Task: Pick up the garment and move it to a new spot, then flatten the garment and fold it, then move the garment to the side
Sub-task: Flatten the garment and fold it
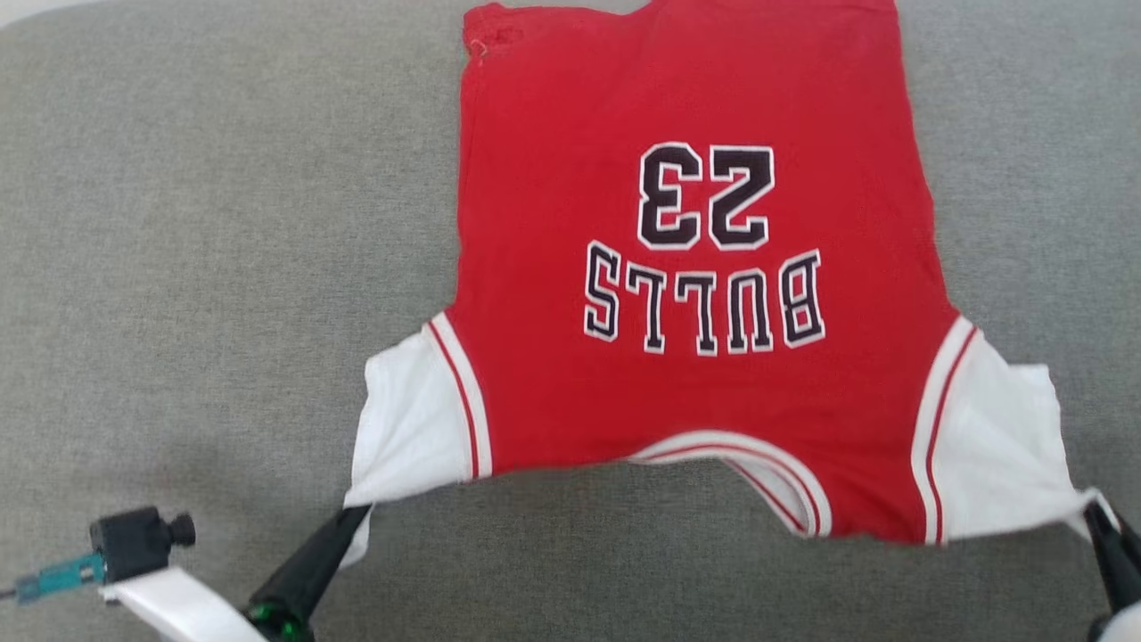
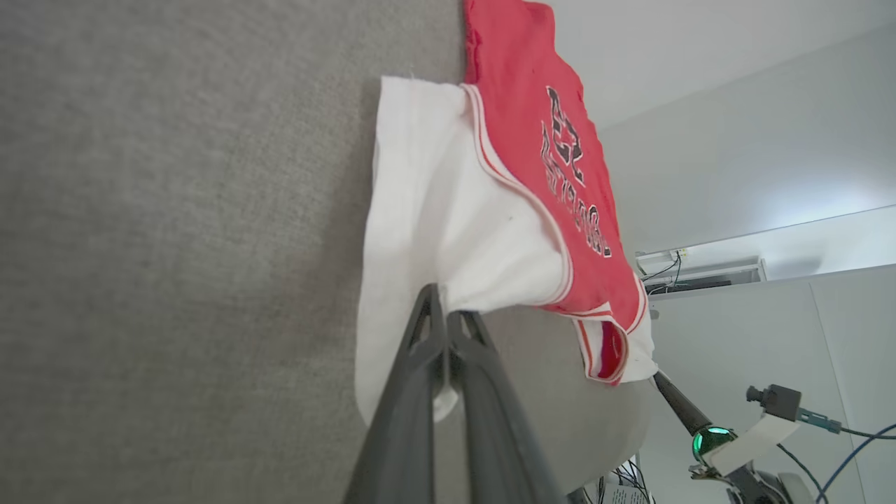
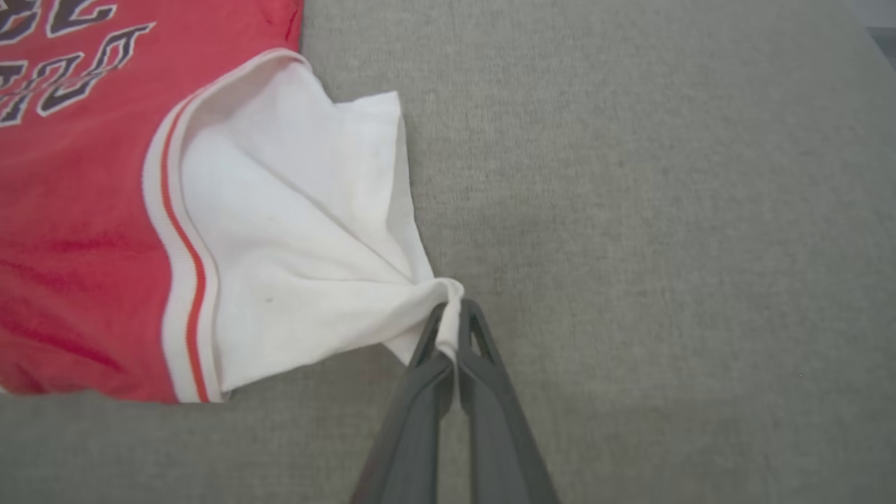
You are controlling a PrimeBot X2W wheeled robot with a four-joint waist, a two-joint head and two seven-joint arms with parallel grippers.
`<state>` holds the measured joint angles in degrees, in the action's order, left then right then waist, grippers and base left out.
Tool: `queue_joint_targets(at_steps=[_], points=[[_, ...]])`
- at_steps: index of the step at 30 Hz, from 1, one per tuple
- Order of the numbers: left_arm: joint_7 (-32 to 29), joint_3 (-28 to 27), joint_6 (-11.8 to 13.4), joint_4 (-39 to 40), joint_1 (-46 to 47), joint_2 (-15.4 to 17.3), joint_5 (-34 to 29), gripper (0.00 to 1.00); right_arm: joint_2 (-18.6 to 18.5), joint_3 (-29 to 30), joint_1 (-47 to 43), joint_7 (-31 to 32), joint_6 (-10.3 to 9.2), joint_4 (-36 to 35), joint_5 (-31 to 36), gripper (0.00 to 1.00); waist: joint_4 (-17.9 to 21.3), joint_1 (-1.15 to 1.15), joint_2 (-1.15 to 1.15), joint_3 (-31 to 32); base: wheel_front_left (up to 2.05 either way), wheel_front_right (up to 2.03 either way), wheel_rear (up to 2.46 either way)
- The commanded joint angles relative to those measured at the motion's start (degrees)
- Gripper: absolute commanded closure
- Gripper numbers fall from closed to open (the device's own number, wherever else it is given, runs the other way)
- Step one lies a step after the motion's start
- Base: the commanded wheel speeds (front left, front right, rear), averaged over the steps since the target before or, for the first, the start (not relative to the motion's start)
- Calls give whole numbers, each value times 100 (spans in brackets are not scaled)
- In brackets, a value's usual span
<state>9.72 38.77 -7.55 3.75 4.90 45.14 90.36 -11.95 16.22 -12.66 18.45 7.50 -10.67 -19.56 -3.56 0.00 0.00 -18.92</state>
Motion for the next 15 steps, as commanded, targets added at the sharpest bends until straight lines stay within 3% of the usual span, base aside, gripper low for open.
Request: queue_joint_targets(at_steps=[1,9,15], points=[[79,-16,13,77,-128,52,-48,100,57,63,-187,-12,-3,-127,-44,100,-24,0,0,-25,0,0,0],[272,-235,13,560,-604,281,11,100,342,536,-716,58,-3,-706,-113,100,-64,0,0,-122,0,0,0],[98,-102,13,431,-413,96,-48,100,281,272,-447,203,-2,-401,23,100,-55,0,0,-84,0,0,0]])
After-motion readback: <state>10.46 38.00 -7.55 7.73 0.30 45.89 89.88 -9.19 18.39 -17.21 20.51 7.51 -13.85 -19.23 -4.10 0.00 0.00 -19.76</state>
